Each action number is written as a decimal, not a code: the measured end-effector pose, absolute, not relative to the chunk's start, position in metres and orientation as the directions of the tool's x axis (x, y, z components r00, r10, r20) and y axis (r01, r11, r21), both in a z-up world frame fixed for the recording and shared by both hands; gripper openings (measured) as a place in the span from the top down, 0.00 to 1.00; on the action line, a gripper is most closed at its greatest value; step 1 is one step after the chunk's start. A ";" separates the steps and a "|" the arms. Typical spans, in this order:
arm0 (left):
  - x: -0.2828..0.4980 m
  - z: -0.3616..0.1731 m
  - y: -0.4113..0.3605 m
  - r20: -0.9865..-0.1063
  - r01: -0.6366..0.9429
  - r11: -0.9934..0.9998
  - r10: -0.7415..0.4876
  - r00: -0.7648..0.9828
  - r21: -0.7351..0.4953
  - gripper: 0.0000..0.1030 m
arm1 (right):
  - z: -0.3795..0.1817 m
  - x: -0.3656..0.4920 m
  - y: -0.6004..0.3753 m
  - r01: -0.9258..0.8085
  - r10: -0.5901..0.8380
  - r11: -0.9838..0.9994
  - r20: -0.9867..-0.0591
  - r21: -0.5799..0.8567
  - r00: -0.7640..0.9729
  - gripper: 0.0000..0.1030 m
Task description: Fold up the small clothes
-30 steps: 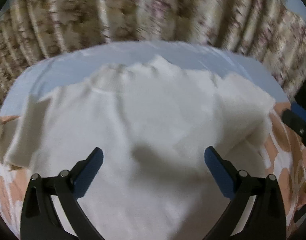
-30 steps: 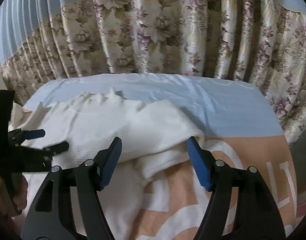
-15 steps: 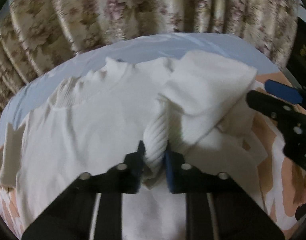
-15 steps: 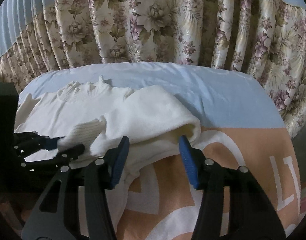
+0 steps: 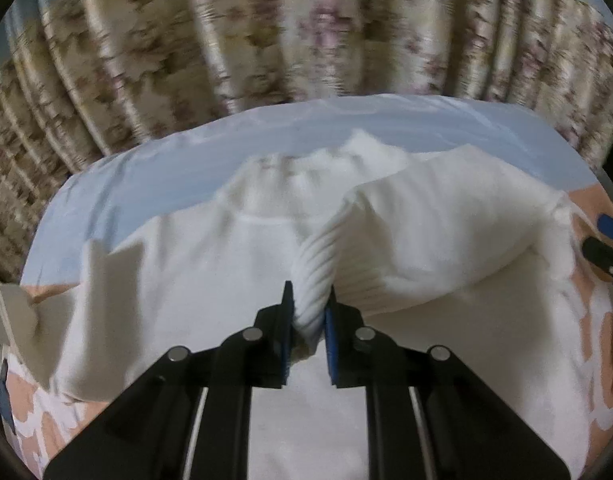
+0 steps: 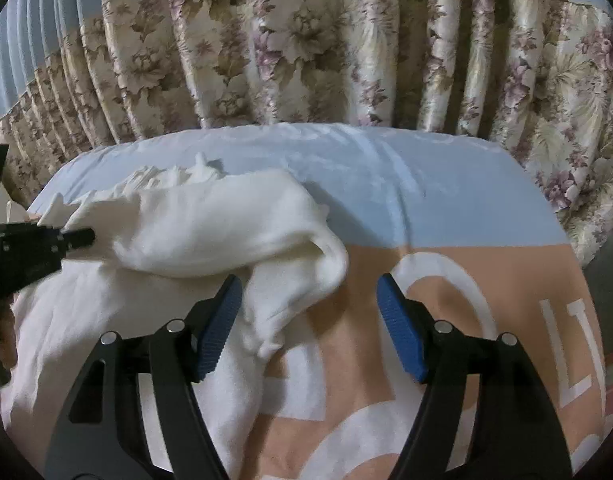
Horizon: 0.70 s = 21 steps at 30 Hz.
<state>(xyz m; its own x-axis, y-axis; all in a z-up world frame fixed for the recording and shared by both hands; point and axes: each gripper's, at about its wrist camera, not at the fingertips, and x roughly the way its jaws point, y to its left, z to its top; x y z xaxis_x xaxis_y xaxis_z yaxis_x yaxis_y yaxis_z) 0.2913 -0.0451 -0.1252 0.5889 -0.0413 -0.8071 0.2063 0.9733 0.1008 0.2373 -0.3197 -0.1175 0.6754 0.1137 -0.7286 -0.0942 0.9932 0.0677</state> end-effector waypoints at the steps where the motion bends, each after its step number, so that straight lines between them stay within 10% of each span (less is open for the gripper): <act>1: 0.292 -0.125 -0.036 -0.807 0.193 0.976 -0.030 0.589 0.105 0.87 | -0.118 0.236 -0.315 -0.100 0.112 0.993 -0.730 0.061 0.674 0.31; 21: 0.284 -0.145 0.066 -0.847 0.154 0.988 -0.087 0.525 -0.007 0.86 | -0.126 0.238 -0.268 -0.180 0.173 0.981 -0.746 0.073 0.643 0.31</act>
<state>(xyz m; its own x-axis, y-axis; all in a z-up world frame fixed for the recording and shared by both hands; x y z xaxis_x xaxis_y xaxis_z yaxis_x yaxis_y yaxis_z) 0.2843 0.0655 -0.1448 0.5249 -0.0874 -0.8467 0.1536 0.9881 -0.0068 0.2378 -0.2684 -0.1255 0.6427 0.1732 -0.7463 -0.1802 0.9810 0.0725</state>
